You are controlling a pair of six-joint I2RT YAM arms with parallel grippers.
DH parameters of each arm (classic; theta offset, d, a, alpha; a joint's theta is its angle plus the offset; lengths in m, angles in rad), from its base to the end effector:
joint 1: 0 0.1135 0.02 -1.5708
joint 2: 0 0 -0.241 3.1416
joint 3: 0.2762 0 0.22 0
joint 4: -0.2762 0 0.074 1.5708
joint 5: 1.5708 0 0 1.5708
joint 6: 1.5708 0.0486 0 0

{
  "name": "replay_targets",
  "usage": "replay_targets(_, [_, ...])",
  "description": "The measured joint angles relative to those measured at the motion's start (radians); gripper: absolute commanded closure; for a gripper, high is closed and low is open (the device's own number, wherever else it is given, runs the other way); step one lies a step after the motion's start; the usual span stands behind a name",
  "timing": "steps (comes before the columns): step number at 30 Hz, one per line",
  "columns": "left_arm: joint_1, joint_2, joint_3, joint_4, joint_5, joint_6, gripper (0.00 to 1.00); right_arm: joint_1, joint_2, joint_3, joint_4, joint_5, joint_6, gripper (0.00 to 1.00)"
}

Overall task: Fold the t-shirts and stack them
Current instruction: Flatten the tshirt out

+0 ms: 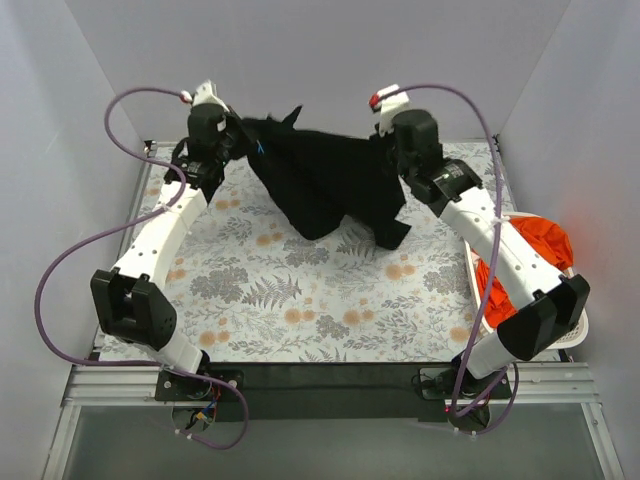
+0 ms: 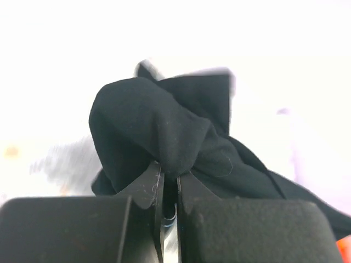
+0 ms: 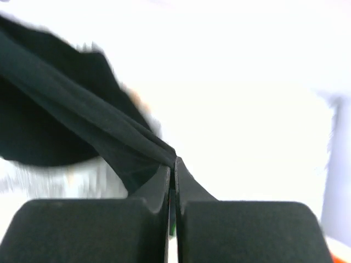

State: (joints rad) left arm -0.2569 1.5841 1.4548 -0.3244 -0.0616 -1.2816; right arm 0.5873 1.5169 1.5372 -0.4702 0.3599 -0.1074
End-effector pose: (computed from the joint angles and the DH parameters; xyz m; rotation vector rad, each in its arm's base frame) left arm 0.3402 -0.0863 0.3330 -1.0878 1.8498 -0.8852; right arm 0.2800 0.1658 0.3665 -0.4609 1.9363 -0.0545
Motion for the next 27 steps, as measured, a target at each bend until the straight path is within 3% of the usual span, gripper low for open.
replay_targets(3, [0.008, -0.013, 0.157, 0.044, 0.005, 0.036, 1.00, -0.026, -0.012, 0.144, 0.085, 0.001, -0.035, 0.99])
replay_targets(6, [0.008, -0.088, 0.147, 0.124, 0.008, 0.063, 1.00, -0.024, -0.076, 0.153, 0.157, -0.032, -0.092, 0.99])
replay_targets(10, [0.008, -0.296, -0.110, 0.253, 0.014, 0.070, 1.00, -0.023, -0.198, 0.028, 0.211, -0.146, -0.133, 0.99])
replay_targets(16, [0.011, -0.605, -0.509, 0.263, 0.016, -0.051, 0.98, -0.022, -0.444, -0.330, 0.217, -0.391, -0.082, 0.99])
replay_targets(17, [0.013, -0.655, -0.576, 0.237, 0.016, -0.100, 0.93, -0.022, -0.486, -0.393, 0.215, -0.434, -0.055, 0.99])
replay_targets(18, [0.013, -0.699, -0.632, 0.197, 0.017, -0.145, 0.73, -0.022, -0.525, -0.453, 0.208, -0.475, -0.021, 0.98])
replay_targets(19, [0.014, -0.743, -0.688, 0.163, 0.020, -0.188, 0.61, -0.023, -0.560, -0.509, 0.201, -0.510, 0.012, 0.83])
replay_targets(21, [0.042, -0.829, -0.795, 0.075, -0.032, -0.262, 0.37, -0.039, -0.629, -0.610, 0.155, -0.533, 0.072, 0.73])
replay_targets(22, [0.072, -0.869, -0.845, 0.021, -0.072, -0.297, 0.33, -0.059, -0.660, -0.655, 0.127, -0.539, 0.100, 0.60])
replay_targets(24, [0.116, -0.944, -0.919, -0.095, -0.132, -0.363, 0.31, -0.089, -0.712, -0.732, 0.074, -0.562, 0.151, 0.48])
replay_targets(27, [0.122, -1.031, -0.943, -0.238, -0.160, -0.410, 0.30, -0.092, -0.757, -0.814, 0.013, -0.630, 0.205, 0.40])
